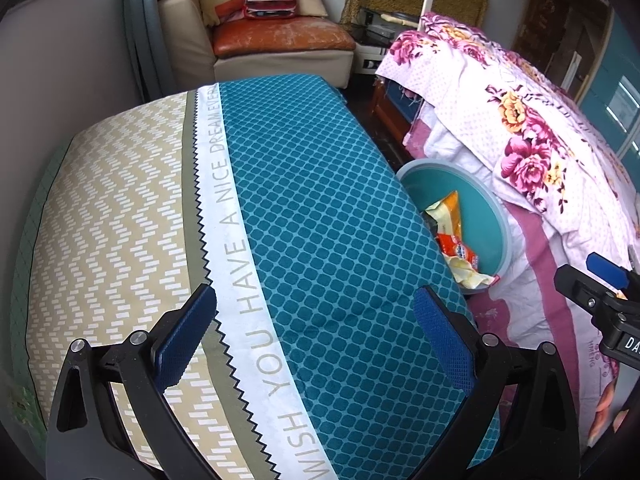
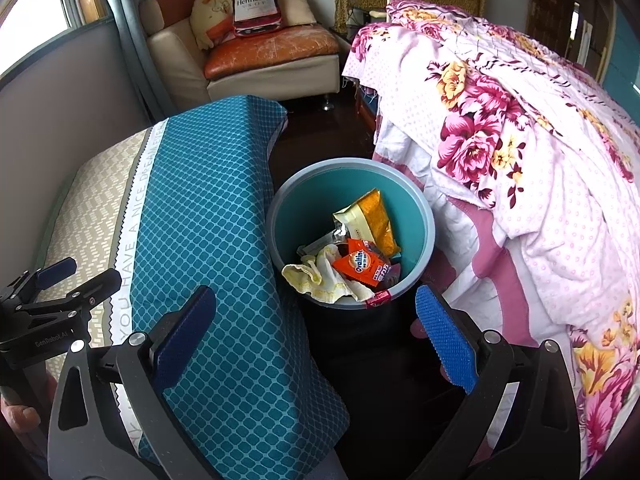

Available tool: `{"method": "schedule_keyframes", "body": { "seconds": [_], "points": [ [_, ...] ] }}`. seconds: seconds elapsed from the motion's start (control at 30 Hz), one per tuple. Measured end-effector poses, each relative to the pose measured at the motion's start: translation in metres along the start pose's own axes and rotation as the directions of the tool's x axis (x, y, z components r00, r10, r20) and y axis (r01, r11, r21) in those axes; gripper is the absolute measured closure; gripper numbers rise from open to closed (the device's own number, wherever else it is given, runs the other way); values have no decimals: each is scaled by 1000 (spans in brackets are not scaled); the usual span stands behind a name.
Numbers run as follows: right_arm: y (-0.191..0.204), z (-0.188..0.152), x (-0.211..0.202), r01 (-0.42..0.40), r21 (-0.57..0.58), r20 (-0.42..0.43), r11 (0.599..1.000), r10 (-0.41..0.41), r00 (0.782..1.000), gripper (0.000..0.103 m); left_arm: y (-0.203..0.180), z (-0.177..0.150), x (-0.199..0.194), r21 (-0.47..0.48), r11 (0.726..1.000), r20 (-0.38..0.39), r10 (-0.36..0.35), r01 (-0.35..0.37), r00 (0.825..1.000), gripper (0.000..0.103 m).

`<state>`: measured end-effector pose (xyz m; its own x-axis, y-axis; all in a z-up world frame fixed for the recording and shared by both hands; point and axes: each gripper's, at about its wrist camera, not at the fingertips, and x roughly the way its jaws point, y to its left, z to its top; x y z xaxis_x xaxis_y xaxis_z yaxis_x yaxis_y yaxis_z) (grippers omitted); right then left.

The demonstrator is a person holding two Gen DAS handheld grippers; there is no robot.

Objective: Collect trash

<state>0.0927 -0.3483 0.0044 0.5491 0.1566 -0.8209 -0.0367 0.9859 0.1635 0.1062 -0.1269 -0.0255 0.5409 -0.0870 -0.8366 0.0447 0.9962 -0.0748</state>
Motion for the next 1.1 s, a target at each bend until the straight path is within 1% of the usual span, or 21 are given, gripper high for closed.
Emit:
{"method": "schedule_keyframes", "body": {
  "seconds": [0.33,1.1],
  "points": [
    [1,-1,11,4,2,-21,1000,-4,1000,7,0,0,2,-1,1000,-2,1,-1,1000,4],
    [3,0,14,8,-1,-27,1000,-8,1000,7,5,-4,7,-5,1000,-10,-1,1,1000,4]
  ]
}}
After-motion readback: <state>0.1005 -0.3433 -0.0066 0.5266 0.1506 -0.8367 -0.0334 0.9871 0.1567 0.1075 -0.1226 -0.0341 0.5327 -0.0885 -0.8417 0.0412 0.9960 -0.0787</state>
